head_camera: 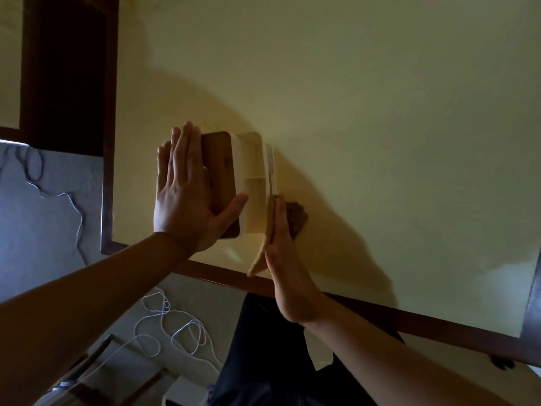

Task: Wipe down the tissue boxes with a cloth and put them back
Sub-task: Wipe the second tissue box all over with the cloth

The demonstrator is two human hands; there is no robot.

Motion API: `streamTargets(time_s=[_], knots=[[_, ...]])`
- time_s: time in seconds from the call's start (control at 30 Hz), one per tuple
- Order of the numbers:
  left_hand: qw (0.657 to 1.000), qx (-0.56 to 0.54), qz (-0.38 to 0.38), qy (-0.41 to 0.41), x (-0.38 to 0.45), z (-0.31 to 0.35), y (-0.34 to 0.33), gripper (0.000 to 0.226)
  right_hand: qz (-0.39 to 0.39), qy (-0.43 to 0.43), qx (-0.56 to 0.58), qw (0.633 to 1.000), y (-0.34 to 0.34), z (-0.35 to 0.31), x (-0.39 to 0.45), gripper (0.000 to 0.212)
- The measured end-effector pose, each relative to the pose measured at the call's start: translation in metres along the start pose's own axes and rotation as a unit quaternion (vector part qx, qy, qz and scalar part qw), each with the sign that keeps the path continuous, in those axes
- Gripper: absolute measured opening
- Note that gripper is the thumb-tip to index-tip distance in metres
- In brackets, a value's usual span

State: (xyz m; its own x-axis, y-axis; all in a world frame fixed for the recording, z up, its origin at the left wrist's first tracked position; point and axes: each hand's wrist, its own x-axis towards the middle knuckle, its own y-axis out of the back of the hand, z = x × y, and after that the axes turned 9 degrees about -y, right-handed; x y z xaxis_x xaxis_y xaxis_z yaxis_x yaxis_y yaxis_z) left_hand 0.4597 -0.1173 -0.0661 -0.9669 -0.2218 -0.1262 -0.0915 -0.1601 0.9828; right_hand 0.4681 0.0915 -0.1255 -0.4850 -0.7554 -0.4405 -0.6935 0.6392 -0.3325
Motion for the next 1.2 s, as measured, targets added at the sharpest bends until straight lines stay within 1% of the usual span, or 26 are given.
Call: streamTargets(time_s=[0.1,0.2,0.23,0.33,0.37,0.47,0.53,0.63,0.7,0.73,0.77,0.8,0.83,0.87,0.9,0.93,0.97,1.03,1.1,1.2], knots=[[1.000,0.001,-0.004,-0.004,0.001,0.000,0.000,0.120,0.017,0.003,-0.004,1.000,-0.006,0.000,-0.001,0.076],[1.000,0.001,-0.003,-0.005,0.001,0.000,0.001,0.120,0.017,-0.008,0.020,1.000,0.000,-0.006,0.016,0.081],[1.000,0.001,-0.002,-0.007,0.001,0.000,0.001,0.120,0.019,-0.002,0.025,1.000,0.003,-0.010,0.025,0.080],[1.000,0.005,0.002,-0.010,0.002,-0.001,0.001,0.120,0.035,0.022,0.011,0.999,0.013,-0.029,0.065,0.067],[1.000,0.005,0.003,-0.008,0.001,-0.001,0.001,0.121,0.042,0.027,0.004,0.999,0.017,-0.040,0.081,0.066],[1.000,0.002,0.004,0.003,0.001,0.001,0.001,0.121,0.043,0.053,-0.032,0.997,0.029,-0.070,0.124,0.078],[1.000,0.000,0.001,0.001,0.001,-0.001,0.002,0.120,0.028,0.052,-0.055,0.997,0.036,-0.078,0.141,0.075],[0.999,-0.022,-0.008,-0.039,0.004,-0.009,0.009,0.113,0.021,0.042,-0.080,0.996,0.043,-0.078,0.142,0.066],[0.998,-0.039,0.013,-0.054,0.006,-0.008,0.010,0.101,0.015,0.041,-0.091,0.995,0.045,-0.074,0.134,0.064],[0.998,-0.040,0.040,-0.034,0.006,-0.003,0.009,0.095,0.009,0.041,-0.095,0.995,0.045,-0.072,0.130,0.063],[0.996,-0.044,0.077,0.021,0.006,0.005,0.005,0.092,0.006,0.039,-0.099,0.994,0.044,-0.071,0.127,0.063],[0.985,-0.056,0.115,0.112,0.006,0.016,0.001,0.092,0.003,0.036,-0.101,0.994,0.043,-0.070,0.124,0.064],[0.962,-0.085,0.141,0.220,0.009,0.026,-0.003,0.096,0.000,0.032,-0.101,0.994,0.042,-0.069,0.122,0.064],[0.931,-0.117,0.151,0.311,0.012,0.033,-0.006,0.101,-0.002,0.026,-0.099,0.995,0.041,-0.068,0.119,0.064],[0.910,-0.135,0.146,0.365,0.015,0.037,-0.009,0.106,-0.004,0.021,-0.095,0.995,0.041,-0.067,0.117,0.064],[0.904,-0.134,0.133,0.384,0.017,0.038,-0.011,0.108,-0.007,0.017,-0.090,0.996,0.040,-0.066,0.114,0.063],[0.909,-0.124,0.123,0.377,0.017,0.036,-0.012,0.107,-0.011,0.014,-0.084,0.996,0.041,-0.065,0.111,0.063],[0.934,-0.100,0.120,0.321,0.015,0.030,-0.010,0.099,-0.020,0.011,-0.081,0.996,0.044,-0.063,0.103,0.064],[0.962,-0.086,0.113,0.233,0.010,0.021,-0.006,0.092,-0.036,0.005,-0.079,0.996,0.046,-0.057,0.090,0.063],[0.991,-0.082,0.066,0.083,0.003,0.006,-0.001,0.091,-0.080,-0.014,-0.037,0.996,0.041,-0.039,0.063,0.060]])
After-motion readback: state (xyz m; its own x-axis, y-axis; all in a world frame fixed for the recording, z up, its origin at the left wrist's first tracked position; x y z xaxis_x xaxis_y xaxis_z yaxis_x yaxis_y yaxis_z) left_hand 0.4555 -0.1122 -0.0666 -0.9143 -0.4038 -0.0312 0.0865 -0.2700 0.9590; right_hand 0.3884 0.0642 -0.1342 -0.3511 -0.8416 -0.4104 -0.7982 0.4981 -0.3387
